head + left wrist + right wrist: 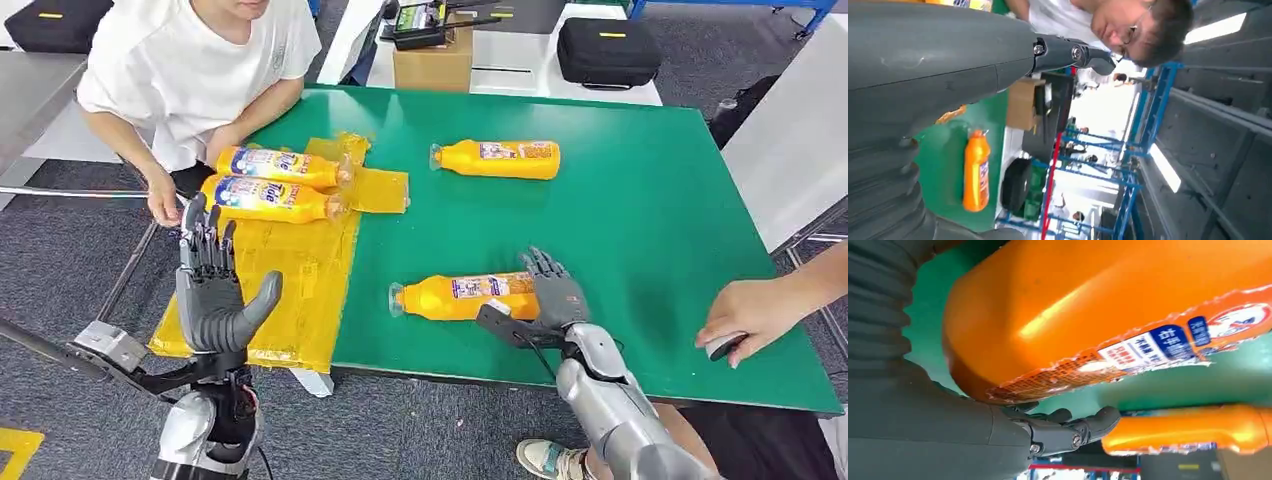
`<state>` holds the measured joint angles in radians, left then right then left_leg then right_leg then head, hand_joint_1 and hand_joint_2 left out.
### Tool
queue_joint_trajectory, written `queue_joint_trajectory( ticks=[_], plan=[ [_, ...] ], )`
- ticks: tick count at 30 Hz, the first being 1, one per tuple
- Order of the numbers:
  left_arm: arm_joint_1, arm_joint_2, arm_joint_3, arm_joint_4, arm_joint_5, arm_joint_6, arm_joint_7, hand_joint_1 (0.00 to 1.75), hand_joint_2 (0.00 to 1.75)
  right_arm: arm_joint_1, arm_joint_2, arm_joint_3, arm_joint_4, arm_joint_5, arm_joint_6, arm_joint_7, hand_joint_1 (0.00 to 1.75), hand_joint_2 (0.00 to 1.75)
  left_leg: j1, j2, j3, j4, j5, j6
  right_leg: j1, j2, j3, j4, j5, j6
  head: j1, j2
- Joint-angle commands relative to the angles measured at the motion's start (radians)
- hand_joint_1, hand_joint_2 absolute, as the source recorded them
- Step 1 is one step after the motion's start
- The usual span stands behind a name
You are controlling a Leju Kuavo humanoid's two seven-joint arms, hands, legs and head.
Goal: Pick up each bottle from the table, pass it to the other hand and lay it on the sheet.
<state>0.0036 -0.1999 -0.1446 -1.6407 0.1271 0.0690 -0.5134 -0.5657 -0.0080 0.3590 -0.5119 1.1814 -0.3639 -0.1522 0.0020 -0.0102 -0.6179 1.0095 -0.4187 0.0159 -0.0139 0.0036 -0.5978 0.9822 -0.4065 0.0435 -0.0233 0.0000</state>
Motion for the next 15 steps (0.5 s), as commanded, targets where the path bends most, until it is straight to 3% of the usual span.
queue_joint_trajectory(
  ticks=[1, 5, 6, 7, 9, 13, 15],
  plan=[
    [-0.027, 0.025, 0.004, 0.093, 0.030, -0.029, 0.020, 0.00, 1.75, -0.086, 0.026, 0.046, 0.150, -0.019, 0.058, -0.023, 0.00, 1.75, 0.000, 0.002, 0.004, -0.001, -0.001, -0.001, 0.000, 0.001, 0.003, -0.001, -0.001, -0.002, 0.000, 0.000],
    [-0.035, 0.025, -0.001, 0.108, 0.041, -0.045, 0.027, 0.00, 1.75, -0.102, 0.040, 0.019, 0.169, -0.074, 0.139, -0.061, 0.00, 1.75, 0.000, 0.001, 0.003, -0.001, -0.001, -0.001, 0.000, 0.000, 0.002, -0.001, -0.001, -0.001, 0.000, 0.000],
    [-0.038, 0.026, -0.003, 0.117, 0.054, -0.058, 0.037, 0.00, 1.75, -0.112, 0.039, 0.044, 0.177, -0.053, 0.151, -0.056, 0.21, 1.75, 0.000, 0.002, 0.004, -0.001, -0.001, -0.001, 0.000, 0.000, 0.003, -0.001, -0.001, -0.002, 0.000, 0.000],
    [-0.042, 0.029, -0.006, 0.127, 0.061, -0.068, 0.042, 0.00, 1.75, -0.124, 0.040, 0.052, 0.188, -0.056, 0.189, -0.062, 1.15, 1.75, 0.000, 0.002, 0.006, -0.002, -0.002, -0.002, 0.001, 0.000, 0.005, -0.001, -0.002, -0.003, 0.000, 0.000],
    [-0.043, 0.029, -0.006, 0.134, 0.062, -0.069, 0.043, 0.00, 1.75, -0.132, 0.042, 0.058, 0.196, -0.058, 0.214, -0.067, 1.68, 1.75, 0.000, 0.001, 0.002, -0.001, -0.001, -0.001, 0.000, 0.000, 0.002, 0.000, 0.000, -0.001, 0.000, 0.000],
    [-0.050, 0.033, -0.010, 0.147, 0.066, -0.079, 0.039, 0.00, 1.75, -0.151, 0.036, 0.074, 0.217, -0.078, 0.322, -0.091, 1.75, 1.75, 0.000, 0.003, 0.006, -0.001, -0.001, -0.001, 0.001, 0.001, 0.004, -0.001, -0.001, -0.002, 0.000, 0.000],
    [-0.052, 0.032, -0.011, 0.150, 0.066, -0.079, 0.039, 0.00, 1.75, -0.151, 0.032, 0.075, 0.217, -0.082, 0.323, -0.095, 1.75, 1.75, 0.001, 0.002, 0.006, -0.001, -0.001, -0.001, 0.001, 0.000, 0.004, -0.001, -0.001, -0.002, 0.000, 0.000]
  ],
)
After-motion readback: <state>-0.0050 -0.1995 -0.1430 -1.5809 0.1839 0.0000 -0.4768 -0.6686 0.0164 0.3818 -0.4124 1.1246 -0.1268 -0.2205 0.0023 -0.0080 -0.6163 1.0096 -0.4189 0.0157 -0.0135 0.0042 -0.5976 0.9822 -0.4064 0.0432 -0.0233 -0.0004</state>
